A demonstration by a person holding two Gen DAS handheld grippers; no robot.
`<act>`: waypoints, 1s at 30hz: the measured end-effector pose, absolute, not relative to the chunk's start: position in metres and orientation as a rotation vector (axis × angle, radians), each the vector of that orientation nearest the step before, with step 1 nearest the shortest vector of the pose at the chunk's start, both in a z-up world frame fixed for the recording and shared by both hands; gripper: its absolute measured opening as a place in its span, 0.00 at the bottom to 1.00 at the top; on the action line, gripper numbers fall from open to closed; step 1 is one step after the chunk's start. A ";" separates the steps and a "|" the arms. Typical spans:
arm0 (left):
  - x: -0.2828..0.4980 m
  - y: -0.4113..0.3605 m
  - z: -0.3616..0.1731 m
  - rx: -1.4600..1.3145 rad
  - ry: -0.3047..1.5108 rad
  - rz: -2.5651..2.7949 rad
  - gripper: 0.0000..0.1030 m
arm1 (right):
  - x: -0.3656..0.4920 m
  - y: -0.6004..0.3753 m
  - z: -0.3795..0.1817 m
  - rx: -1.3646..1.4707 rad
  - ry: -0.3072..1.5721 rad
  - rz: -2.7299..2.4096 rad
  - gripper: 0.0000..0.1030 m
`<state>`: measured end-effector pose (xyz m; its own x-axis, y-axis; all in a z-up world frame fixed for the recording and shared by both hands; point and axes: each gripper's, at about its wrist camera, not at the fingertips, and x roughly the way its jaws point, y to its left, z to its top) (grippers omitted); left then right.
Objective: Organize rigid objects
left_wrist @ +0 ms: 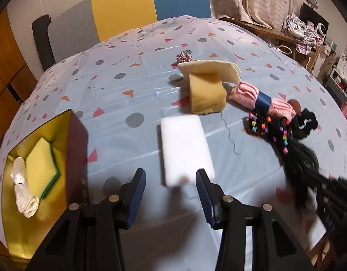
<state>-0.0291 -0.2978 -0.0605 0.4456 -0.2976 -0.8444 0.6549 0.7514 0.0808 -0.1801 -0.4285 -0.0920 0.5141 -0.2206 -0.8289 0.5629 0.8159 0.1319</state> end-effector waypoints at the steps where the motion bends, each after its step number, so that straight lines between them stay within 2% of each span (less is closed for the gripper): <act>1: -0.026 -0.302 -0.062 0.428 0.940 -0.607 0.45 | -0.181 -0.429 -0.093 0.419 0.919 -0.488 0.08; 14: -0.010 -0.333 -0.085 0.423 0.971 -0.607 0.49 | -0.186 -0.435 -0.100 0.446 0.926 -0.491 0.08; 16: -0.009 -0.335 -0.086 0.420 0.962 -0.611 0.55 | -0.186 -0.436 -0.101 0.447 0.929 -0.492 0.08; 21: -0.005 -0.343 -0.091 0.443 0.942 -0.607 0.61 | -0.187 -0.437 -0.100 0.442 0.928 -0.501 0.08; 30: -0.003 -0.349 -0.100 0.514 0.892 -0.552 0.61 | -0.188 -0.438 -0.101 0.442 0.927 -0.502 0.08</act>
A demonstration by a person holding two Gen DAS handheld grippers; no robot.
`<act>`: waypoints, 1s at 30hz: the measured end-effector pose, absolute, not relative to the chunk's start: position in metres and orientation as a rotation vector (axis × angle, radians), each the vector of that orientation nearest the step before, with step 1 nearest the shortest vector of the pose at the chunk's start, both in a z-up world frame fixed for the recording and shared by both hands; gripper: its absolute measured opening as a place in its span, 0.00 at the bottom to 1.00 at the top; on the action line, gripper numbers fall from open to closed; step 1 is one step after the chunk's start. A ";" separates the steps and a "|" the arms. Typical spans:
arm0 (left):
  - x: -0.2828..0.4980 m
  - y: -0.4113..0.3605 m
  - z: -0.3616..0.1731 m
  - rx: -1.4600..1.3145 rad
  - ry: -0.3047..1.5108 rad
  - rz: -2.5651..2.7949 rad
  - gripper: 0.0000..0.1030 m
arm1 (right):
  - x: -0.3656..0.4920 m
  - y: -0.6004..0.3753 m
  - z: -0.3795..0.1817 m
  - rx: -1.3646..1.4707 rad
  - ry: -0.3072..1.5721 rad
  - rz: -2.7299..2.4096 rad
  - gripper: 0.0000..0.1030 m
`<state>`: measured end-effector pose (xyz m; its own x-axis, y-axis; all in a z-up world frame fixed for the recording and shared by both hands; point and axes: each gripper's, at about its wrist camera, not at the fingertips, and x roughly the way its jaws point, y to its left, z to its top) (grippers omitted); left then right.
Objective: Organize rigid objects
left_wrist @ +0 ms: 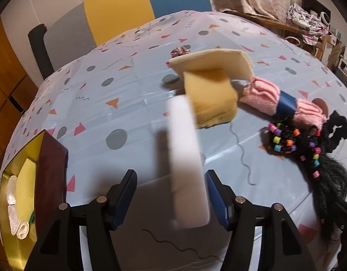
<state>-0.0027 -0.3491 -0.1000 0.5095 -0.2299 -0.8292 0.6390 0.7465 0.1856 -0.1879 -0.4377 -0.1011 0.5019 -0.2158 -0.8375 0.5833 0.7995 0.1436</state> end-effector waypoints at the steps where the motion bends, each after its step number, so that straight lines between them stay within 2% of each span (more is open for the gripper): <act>1: -0.002 -0.348 -0.101 0.514 0.895 -0.548 0.61 | -0.188 -0.438 -0.101 0.441 0.928 -0.503 0.08; 15: 0.009 -0.346 -0.108 0.469 0.899 -0.587 0.60 | -0.187 -0.436 -0.102 0.429 0.935 -0.503 0.08; 19: 0.006 -0.346 -0.107 0.471 0.884 -0.631 0.34 | -0.187 -0.436 -0.102 0.433 0.933 -0.502 0.08; 22: -0.002 -0.349 -0.107 0.515 0.857 -0.635 0.20 | -0.187 -0.436 -0.102 0.432 0.934 -0.503 0.08; 26: -0.006 -0.344 -0.105 0.504 0.872 -0.647 0.19 | -0.187 -0.436 -0.100 0.429 0.929 -0.504 0.08; 28: -0.007 -0.340 -0.104 0.495 0.880 -0.647 0.19 | -0.188 -0.437 -0.099 0.431 0.922 -0.506 0.13; 30: -0.010 -0.333 -0.102 0.476 0.889 -0.654 0.19 | -0.189 -0.438 -0.098 0.431 0.915 -0.516 0.27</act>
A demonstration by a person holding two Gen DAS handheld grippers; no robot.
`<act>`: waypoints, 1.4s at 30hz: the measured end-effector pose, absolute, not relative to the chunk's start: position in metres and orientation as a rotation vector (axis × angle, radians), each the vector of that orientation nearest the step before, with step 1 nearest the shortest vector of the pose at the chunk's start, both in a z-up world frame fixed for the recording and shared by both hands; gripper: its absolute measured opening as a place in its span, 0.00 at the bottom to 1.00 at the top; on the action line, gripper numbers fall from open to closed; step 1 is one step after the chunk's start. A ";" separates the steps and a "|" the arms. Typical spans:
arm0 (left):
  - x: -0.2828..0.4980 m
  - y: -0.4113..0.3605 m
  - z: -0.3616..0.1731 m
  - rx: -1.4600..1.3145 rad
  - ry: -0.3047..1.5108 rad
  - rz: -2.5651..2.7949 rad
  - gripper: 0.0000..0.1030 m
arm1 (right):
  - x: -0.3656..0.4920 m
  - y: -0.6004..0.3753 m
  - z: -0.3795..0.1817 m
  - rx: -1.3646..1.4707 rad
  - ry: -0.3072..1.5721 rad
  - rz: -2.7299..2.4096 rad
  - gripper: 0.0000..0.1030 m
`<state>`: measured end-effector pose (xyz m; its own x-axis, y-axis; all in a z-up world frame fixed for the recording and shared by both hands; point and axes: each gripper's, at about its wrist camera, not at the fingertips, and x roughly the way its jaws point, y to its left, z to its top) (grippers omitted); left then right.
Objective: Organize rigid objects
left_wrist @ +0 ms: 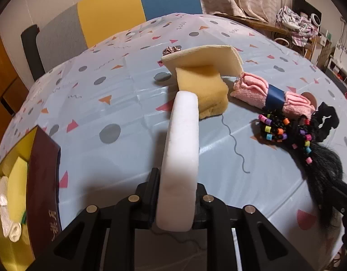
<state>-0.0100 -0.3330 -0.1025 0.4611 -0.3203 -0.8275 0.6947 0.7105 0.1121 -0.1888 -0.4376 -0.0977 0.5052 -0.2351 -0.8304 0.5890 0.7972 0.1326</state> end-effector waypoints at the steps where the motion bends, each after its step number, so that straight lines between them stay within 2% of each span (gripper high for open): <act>1: -0.011 -0.330 -0.101 0.468 0.891 -0.656 0.19 | -0.189 -0.438 -0.097 0.433 0.910 -0.517 0.30; 3: -0.012 -0.326 -0.099 0.459 0.892 -0.660 0.19 | -0.190 -0.439 -0.096 0.435 0.898 -0.521 0.37; 9: -0.018 -0.310 -0.086 0.408 0.885 -0.668 0.18 | -0.188 -0.443 -0.090 0.416 0.875 -0.555 0.51; 20: -0.015 -0.294 -0.082 0.332 0.912 -0.691 0.18 | -0.196 -0.459 -0.084 0.470 0.826 -0.583 0.53; 26: -0.014 -0.284 -0.081 0.283 0.942 -0.698 0.18 | -0.169 -0.460 -0.082 0.444 0.814 -0.532 0.57; 32: -0.023 -0.268 -0.054 0.265 0.903 -0.717 0.18 | -0.127 -0.460 -0.096 0.379 0.875 -0.501 0.56; 34: -0.026 -0.260 -0.044 0.269 0.886 -0.722 0.18 | -0.121 -0.459 -0.102 0.373 0.891 -0.492 0.55; 36: -0.028 -0.251 -0.035 0.267 0.872 -0.724 0.18 | -0.116 -0.457 -0.109 0.369 0.914 -0.494 0.39; 38: -0.028 -0.240 -0.027 0.262 0.862 -0.721 0.18 | -0.115 -0.457 -0.114 0.369 0.927 -0.498 0.28; 42: -0.025 -0.209 -0.014 0.244 0.848 -0.694 0.18 | -0.119 -0.450 -0.111 0.375 0.916 -0.496 0.19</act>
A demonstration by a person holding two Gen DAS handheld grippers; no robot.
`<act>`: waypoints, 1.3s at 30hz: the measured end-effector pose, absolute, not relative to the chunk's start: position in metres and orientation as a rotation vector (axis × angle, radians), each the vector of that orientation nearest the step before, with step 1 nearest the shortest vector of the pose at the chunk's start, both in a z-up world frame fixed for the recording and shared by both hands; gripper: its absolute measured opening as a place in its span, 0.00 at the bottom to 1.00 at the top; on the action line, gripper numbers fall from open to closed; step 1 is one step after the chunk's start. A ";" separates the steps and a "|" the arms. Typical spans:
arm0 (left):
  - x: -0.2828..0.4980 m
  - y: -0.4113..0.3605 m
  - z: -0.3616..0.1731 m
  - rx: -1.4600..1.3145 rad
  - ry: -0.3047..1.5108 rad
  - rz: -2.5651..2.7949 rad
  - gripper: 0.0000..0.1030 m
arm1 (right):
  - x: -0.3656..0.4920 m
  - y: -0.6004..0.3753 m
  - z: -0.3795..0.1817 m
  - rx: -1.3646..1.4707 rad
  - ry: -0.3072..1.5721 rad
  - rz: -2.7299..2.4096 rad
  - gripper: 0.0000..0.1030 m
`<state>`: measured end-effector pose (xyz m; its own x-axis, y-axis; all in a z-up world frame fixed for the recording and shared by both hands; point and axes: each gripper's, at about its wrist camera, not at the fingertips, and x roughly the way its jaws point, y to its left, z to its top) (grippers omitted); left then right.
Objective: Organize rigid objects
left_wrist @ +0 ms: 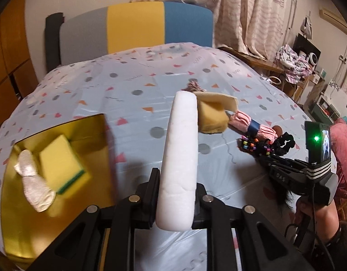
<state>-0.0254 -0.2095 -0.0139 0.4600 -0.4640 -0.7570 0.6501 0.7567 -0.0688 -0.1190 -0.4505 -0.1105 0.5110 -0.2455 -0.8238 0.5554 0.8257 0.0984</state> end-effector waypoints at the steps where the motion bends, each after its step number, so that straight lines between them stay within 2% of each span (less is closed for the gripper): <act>1: -0.025 -0.202 -0.012 0.239 0.849 -0.687 0.18 | -0.120 -0.449 -0.109 0.383 0.908 -0.488 0.18; 10: -0.005 -0.100 -0.013 0.153 0.892 -0.534 0.18 | -0.139 -0.418 -0.078 0.460 0.825 -0.399 0.14; 18: 0.023 -0.022 -0.039 0.080 0.962 -0.364 0.19 | -0.131 -0.385 -0.046 0.390 0.767 -0.355 0.01; 24: 0.039 0.008 -0.054 0.068 0.997 -0.273 0.19 | -0.122 -0.377 -0.039 0.377 0.749 -0.348 0.03; 25: 0.041 0.014 -0.057 0.069 1.004 -0.249 0.19 | -0.120 -0.376 -0.039 0.364 0.757 -0.348 0.07; 26: 0.043 0.019 -0.061 0.062 1.018 -0.236 0.19 | -0.117 -0.373 -0.041 0.318 0.787 -0.352 0.29; 27: 0.045 0.022 -0.064 0.058 1.028 -0.232 0.19 | -0.116 -0.370 -0.043 0.277 0.801 -0.364 0.60; 28: 0.050 0.025 -0.069 0.059 1.045 -0.218 0.19 | -0.115 -0.367 -0.046 0.242 0.807 -0.377 0.72; 29: 0.053 0.026 -0.071 0.059 1.054 -0.209 0.19 | -0.115 -0.366 -0.048 0.222 0.815 -0.386 0.80; 31: 0.062 0.025 -0.078 0.057 1.074 -0.199 0.19 | -0.107 -0.364 -0.059 0.173 0.885 -0.414 0.78; 32: 0.064 0.024 -0.080 0.058 1.078 -0.193 0.19 | -0.105 -0.365 -0.063 0.172 0.908 -0.413 0.75; 35: 0.075 0.016 -0.086 0.072 1.095 -0.197 0.19 | -0.097 -0.370 -0.085 0.209 1.004 -0.419 0.57; 39: 0.087 0.017 -0.095 0.072 1.104 -0.180 0.19 | -0.092 -0.376 -0.107 0.233 1.074 -0.453 0.50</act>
